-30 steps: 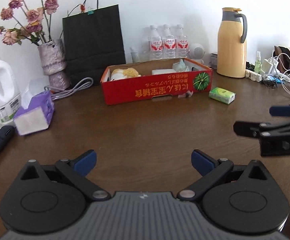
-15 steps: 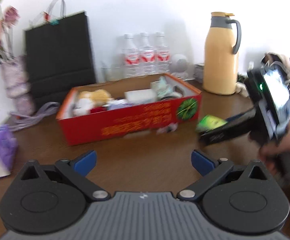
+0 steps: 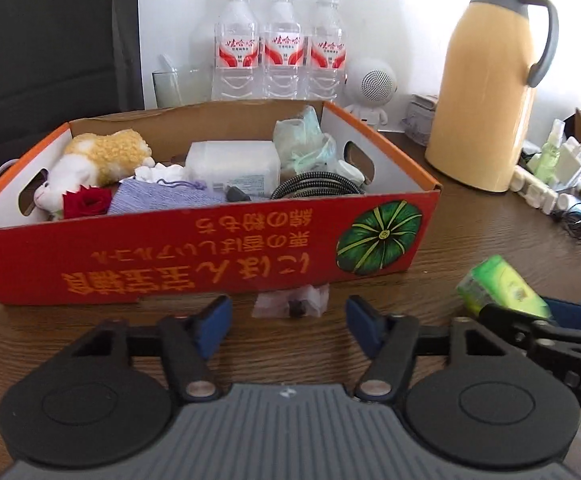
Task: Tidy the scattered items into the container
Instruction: 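Grasp the green tissue pack with the right tool while the left tool grasps a clear wrapper, then carry the tissue pack with the right tool while the left tool carries the wrapper to the box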
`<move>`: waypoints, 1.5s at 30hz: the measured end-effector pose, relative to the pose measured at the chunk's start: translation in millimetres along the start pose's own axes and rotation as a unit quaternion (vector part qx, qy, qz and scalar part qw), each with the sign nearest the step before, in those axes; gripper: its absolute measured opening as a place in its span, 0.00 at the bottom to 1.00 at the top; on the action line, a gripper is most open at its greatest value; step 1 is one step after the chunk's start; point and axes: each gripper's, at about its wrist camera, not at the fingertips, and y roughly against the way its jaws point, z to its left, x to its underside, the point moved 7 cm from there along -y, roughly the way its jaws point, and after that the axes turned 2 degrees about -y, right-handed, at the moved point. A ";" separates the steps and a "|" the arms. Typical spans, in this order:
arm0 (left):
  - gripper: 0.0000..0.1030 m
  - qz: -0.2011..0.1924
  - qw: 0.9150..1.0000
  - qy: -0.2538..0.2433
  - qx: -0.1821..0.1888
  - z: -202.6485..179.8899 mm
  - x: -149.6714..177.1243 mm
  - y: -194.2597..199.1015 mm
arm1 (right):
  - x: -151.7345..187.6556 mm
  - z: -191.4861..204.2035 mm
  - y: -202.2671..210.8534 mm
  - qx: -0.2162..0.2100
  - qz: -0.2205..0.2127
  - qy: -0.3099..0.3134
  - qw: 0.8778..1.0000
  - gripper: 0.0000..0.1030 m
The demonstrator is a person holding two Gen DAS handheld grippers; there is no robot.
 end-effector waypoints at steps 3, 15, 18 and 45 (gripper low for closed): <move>0.50 -0.001 1.000 -0.008 0.001 -3.7 -0.9 -6.2 | -1.6 4.6 1.7 -0.011 -0.004 0.005 1.000 0.50; 0.16 -0.025 0.999 -0.038 0.010 2.3 21.0 44.1 | 7.2 32.0 15.3 -0.021 -0.028 0.057 0.998 0.49; 0.16 -0.046 0.999 -0.019 0.000 18.7 30.0 81.3 | 16.6 50.2 39.1 -0.034 -0.035 0.072 0.996 0.49; 0.16 -0.236 0.965 0.051 -0.097 64.5 143.9 311.4 | 119.6 115.4 223.5 -0.032 -0.180 0.124 0.975 0.49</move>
